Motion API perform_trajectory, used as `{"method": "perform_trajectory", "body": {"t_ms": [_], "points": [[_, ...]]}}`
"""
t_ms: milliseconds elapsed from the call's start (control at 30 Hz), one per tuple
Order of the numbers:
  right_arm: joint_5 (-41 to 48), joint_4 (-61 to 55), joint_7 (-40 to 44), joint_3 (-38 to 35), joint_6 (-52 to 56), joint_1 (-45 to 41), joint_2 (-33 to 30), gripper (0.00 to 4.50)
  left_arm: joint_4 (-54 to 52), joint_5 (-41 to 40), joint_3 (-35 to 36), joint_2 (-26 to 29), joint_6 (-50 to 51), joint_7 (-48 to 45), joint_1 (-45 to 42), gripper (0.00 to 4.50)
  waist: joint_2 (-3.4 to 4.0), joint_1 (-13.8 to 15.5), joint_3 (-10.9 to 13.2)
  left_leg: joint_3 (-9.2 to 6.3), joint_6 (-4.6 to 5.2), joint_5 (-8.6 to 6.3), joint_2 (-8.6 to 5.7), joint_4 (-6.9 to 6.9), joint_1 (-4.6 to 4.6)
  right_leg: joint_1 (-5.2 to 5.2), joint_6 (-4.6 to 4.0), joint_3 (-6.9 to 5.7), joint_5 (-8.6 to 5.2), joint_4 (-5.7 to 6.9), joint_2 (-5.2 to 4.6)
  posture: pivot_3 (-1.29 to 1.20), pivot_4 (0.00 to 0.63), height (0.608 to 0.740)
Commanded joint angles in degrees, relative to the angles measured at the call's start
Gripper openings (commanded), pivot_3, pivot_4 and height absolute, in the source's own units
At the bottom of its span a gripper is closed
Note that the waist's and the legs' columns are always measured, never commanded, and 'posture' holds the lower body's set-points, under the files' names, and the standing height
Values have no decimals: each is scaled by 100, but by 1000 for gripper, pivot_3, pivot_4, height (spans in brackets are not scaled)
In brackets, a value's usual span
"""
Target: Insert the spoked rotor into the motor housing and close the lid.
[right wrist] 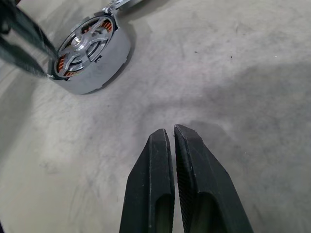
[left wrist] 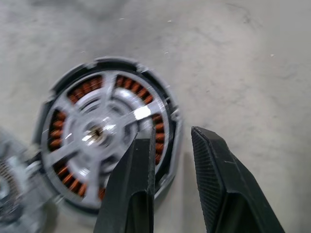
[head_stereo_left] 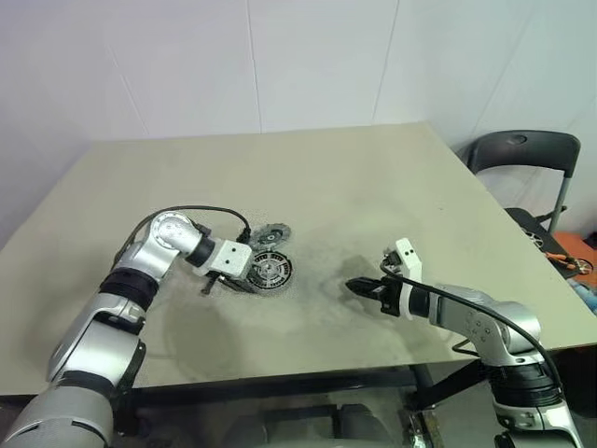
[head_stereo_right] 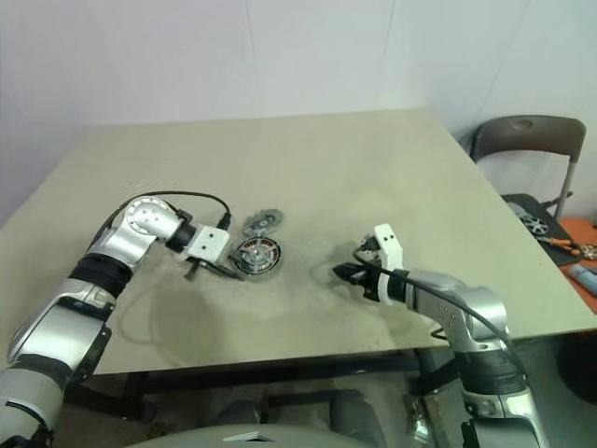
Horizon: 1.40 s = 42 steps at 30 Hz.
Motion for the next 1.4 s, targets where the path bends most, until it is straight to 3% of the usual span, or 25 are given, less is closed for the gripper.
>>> {"method": "perform_trajectory", "body": {"t_ms": [33, 267, 433, 533, 800, 900, 1067, 1200, 1300, 1400], "points": [[233, -596, 381, 165, -23, -145, -169, 233, -513, -557, 420, 301, 787, -271, -286, 1261, 0, -9, 1, 0, 0, 0, 0, -1, -1, -2, 4, 0, 1, 0, 0, 0, 0, 740], [-298, -519, 721, 784, -711, -1092, -229, 233, -1309, -1338, 1262, 646, 2485, 13, -142, 1261, -2, -127, 4, 0, 1, 0, 2, -5, -4, -6, 11, 0, -4, 0, 0, 0, 0, 740], [-1605, -64, 700, 1854, -2102, -1666, -61, 233, -1822, -1903, 2101, 808, 3671, 838, 483, 1261, 0, -235, 5, -1, 1, -1, 6, -17, 3, -13, 23, -1, -3, 7, 3, 0, 0, 740], [-2311, 568, 626, 2323, -3056, -1819, 207, 233, -2178, -2158, 2713, 942, 4066, 1397, 1283, 1261, 0, -310, 6, -1, 1, -1, 6, -19, -2, -20, 26, -1, -4, 8, 2, 0, 0, 740], [-2451, 2136, 334, 1847, -3772, -2457, 1248, 233, -3699, -2729, 3791, 663, 4750, 2714, 3607, 1261, -3, -249, 6, -2, -2, 0, 6, -24, -12, -34, 4, 0, 10, 12, -3, 0, 0, 740], [-2560, 2563, 506, 1867, -4078, -2536, 1331, 826, -4246, -2817, 3776, 321, 4838, 3156, 3997, 1309, -8, -161, 4, -2, -4, 1, 4, -19, -9, -23, 3, -2, 10, 6, -7, 0, 0, 740], [-2341, 3186, 1074, 1713, -3541, -2880, 1329, 2505, -4521, -2882, 3635, -158, 4903, 3680, 3860, 1309, -5, -143, 5, -1, -6, 2, 4, -16, 2, -19, -6, -3, 15, 14, -1, 0, 0, 740], [-2612, 2775, 1785, 2047, -3638, -2873, 907, 2505, -4599, -2884, 3440, -370, 4908, 3836, 3697, 1309, -5, -148, 5, -1, -11, 5, 4, -13, 4, -14, -7, -2, 17, 13, -1, 0, 0, 740], [-3763, 2390, 2344, 2903, -5166, -2823, 75, 2505, -4595, -2827, 3249, -300, 4846, 3683, 3658, 1309, -4, -169, 5, 1, -10, 4, 4, -20, 3, -17, -5, -2, 16, 8, -1, 0, 0, 740], [-4002, 2413, 3012, 3110, -6119, -3131, -343, 2505, -4517, -2940, 3226, -198, 4932, 3529, 3507, 1309, -5, -233, 6, 3, -10, 4, 4, -25, 0, -19, -1, -3, 14, 1, -1, 0, 0, 740]]}}
